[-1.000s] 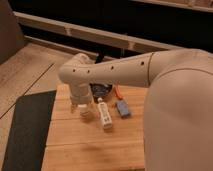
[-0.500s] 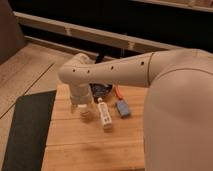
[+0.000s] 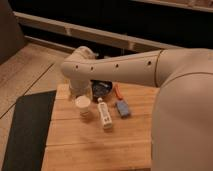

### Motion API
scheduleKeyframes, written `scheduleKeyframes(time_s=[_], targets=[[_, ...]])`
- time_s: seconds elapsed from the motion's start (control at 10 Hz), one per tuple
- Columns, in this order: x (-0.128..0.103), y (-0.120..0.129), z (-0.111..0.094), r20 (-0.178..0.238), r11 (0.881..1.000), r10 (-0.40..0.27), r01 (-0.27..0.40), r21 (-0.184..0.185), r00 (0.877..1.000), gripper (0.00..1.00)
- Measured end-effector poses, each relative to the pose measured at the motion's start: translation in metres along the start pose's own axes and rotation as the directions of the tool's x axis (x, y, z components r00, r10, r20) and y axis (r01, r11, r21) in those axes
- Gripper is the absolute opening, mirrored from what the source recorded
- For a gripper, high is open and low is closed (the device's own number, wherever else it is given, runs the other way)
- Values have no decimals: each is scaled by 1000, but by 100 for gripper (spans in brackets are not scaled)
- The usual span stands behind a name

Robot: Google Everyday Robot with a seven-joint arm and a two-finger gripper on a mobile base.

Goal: Place the eraser in the ceramic cup

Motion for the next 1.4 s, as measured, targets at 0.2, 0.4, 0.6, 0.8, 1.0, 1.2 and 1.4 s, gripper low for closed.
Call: scheduleKeyframes(time_s=[0.2, 0.4, 0.6, 0.8, 1.0, 1.2, 1.4], targets=[[-9, -3, -5, 27, 1000, -14, 15, -6, 1000, 65], [-8, -1, -5, 26, 1000, -18, 18, -8, 999, 65], [-8, -2, -4, 26, 1000, -22, 22, -2, 999, 65], [-24, -8, -1, 32, 999, -46, 45, 18, 998, 65], [-51, -5, 8, 49, 994, -105, 104, 20, 993, 65], [-78, 10, 22, 64, 983, -183, 183, 3, 981, 65], [-104, 21, 40, 77, 967, -253, 255, -18, 965, 65]])
